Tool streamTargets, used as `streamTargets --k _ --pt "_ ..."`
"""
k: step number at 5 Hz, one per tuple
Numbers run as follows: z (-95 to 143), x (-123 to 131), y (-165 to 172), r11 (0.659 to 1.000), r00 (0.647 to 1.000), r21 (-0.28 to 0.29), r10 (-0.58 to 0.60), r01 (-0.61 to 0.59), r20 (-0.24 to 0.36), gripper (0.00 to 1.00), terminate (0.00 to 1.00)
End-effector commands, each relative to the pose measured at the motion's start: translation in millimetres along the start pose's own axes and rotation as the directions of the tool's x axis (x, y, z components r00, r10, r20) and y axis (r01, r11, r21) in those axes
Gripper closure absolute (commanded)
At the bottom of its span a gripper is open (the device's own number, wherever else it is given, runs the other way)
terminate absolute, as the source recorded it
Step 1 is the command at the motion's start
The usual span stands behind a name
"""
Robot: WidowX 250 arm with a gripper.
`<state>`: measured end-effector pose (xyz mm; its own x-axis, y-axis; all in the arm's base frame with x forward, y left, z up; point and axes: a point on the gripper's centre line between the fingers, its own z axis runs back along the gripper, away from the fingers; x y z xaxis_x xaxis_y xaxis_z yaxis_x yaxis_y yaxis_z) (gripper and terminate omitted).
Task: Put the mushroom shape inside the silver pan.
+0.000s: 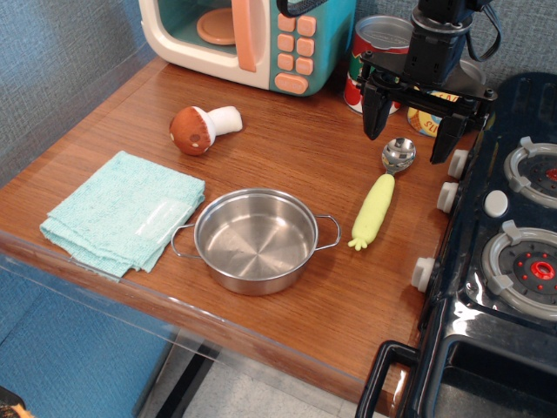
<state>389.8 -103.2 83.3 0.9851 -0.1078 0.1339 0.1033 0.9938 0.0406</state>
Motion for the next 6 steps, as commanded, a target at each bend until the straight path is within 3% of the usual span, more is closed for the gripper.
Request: streamTargets --k 1,2,3,4,5,6 --pt "0.0 0.0 0.0 1.0 1.0 0.0 0.0 0.0 0.0 0.0 0.0" --pt "6.3 15.2 21.8 0.999 0.999 0.004 0.042 -0.042 0.009 0.0 0.0" --pt "23.4 24.5 48.5 0.996 0.995 0.026 0.081 -0.082 0.055 0.0 0.0" --pt "38.3 21.7 90.2 0.992 0.989 0.063 0.107 -0.113 0.098 0.0 0.0" --pt "41.6 3.5 135.6 0.984 0.988 0.105 0.138 -0.145 0.071 0.0 0.0" --pt "35.3 -17.9 160.3 0.978 0.986 0.126 0.168 -0.169 0.013 0.0 0.0"
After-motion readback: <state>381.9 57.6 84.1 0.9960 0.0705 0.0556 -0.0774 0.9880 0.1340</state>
